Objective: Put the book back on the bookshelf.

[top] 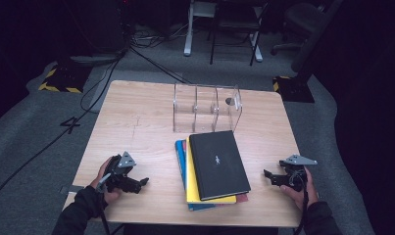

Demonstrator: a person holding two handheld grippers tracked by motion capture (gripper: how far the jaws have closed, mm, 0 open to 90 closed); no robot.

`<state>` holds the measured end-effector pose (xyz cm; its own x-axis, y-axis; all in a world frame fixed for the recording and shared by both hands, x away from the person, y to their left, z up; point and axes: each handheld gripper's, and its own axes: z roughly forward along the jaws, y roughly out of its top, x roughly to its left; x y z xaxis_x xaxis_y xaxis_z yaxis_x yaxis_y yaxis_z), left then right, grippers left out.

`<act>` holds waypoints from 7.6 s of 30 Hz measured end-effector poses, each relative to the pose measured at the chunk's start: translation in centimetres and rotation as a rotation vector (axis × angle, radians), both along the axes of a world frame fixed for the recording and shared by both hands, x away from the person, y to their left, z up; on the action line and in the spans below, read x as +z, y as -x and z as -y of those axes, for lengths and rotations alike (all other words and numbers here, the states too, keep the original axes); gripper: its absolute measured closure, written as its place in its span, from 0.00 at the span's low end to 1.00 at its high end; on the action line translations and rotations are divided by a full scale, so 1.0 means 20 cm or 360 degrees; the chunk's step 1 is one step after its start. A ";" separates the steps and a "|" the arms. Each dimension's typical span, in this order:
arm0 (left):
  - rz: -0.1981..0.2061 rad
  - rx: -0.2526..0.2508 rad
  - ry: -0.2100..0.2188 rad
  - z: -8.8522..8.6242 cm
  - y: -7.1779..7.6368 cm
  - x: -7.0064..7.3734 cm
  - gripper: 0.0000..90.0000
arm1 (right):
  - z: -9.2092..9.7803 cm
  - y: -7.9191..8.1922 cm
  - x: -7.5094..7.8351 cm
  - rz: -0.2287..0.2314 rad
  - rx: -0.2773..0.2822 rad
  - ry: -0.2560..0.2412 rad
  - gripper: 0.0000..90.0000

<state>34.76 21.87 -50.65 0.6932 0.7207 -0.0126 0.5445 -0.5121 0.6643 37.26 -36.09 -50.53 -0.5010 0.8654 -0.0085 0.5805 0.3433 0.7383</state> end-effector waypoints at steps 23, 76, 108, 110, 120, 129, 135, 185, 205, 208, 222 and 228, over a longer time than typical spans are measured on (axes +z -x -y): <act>0.0000 -0.0076 0.0001 0.06 0.02 0.00 0.00 | -0.05 0.09 0.09 0.0018 0.0216 0.0012 0.23; -0.0008 -0.0055 0.0001 0.12 0.00 0.00 0.01 | -0.56 0.18 0.44 -0.0075 0.0719 -0.0218 0.11; 0.0142 -0.0222 0.0025 0.35 -0.13 0.15 0.26 | -0.72 0.13 0.38 -0.0208 0.0743 -0.0353 0.00; 0.0143 -0.0223 0.0055 0.38 -0.16 0.16 0.27 | -0.73 0.13 0.38 -0.0203 0.0744 -0.0359 0.00; 0.0195 -0.0211 0.0097 0.46 -0.24 0.20 0.29 | -0.75 0.12 0.38 -0.0203 0.0750 -0.0352 0.00; 0.0209 -0.0153 0.0122 0.51 -0.31 0.19 0.30 | -0.79 0.12 0.38 -0.0205 0.0763 -0.0347 0.00; 0.0225 -0.0112 0.0143 0.50 -0.35 0.17 0.32 | -0.80 0.11 0.38 -0.0201 0.0774 -0.0343 0.00; 0.0246 -0.0411 0.0660 0.43 -0.46 0.33 0.96 | -0.77 0.06 0.49 0.0178 0.0990 -0.0332 0.20; 0.0401 -0.0442 0.0630 0.51 -0.42 0.59 1.00 | -0.74 0.02 0.65 0.0348 0.1044 -0.0391 0.49; 0.0438 -0.0454 0.0638 0.53 -0.39 0.67 1.00 | -0.74 0.03 0.66 0.0372 0.1031 -0.0395 0.51; 0.0498 -0.0404 0.0556 0.55 -0.33 0.75 1.00 | -0.71 0.04 0.67 0.0415 0.1036 -0.0389 0.57; 0.0516 -0.0398 0.0495 0.57 -0.29 0.79 1.00 | -0.69 0.06 0.67 0.0452 0.1040 -0.0434 0.62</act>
<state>40.59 10.51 -34.91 0.8476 0.5287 0.0442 0.1711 -0.3514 0.9204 36.15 -22.38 -37.12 -0.9225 0.3836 -0.0421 0.0971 0.3362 0.9368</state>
